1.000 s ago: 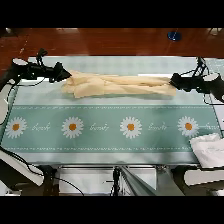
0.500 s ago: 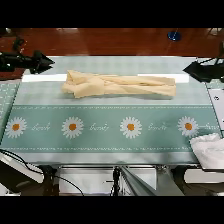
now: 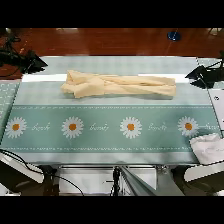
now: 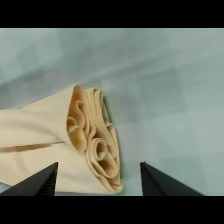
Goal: Fold the shirts.
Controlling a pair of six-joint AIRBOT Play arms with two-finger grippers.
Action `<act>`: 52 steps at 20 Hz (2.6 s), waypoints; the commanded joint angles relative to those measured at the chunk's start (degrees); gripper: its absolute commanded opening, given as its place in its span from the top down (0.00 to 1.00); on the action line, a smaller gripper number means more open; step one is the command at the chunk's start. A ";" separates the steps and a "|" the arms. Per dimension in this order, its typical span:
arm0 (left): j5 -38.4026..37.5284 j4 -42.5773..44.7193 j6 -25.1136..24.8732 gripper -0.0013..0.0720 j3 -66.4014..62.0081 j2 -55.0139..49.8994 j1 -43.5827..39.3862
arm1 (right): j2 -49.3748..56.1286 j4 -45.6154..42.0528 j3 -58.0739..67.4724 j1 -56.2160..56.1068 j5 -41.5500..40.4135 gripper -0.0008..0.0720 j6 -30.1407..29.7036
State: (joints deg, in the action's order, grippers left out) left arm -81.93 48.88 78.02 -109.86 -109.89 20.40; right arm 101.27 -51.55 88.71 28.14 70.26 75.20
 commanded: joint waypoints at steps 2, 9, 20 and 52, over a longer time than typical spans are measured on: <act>-0.44 1.09 0.07 0.43 -0.31 0.04 -2.40 | 6.47 8.09 0.57 0.17 2.05 0.20 -0.46; -0.37 1.07 0.09 0.44 -0.31 0.04 -5.51 | 9.77 5.25 0.55 -8.02 -3.72 0.22 0.26; -0.85 -8.87 1.36 0.51 -0.31 0.57 -9.75 | 3.06 5.33 0.61 -13.07 3.72 0.97 -0.96; 16.61 -8.87 23.47 0.94 -0.31 -11.37 -55.39 | -24.72 -6.82 0.61 -13.09 17.49 0.97 0.31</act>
State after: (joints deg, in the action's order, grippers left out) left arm -68.12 40.01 97.21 -110.10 -119.74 -33.10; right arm 78.96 -59.53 89.27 15.09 86.15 75.68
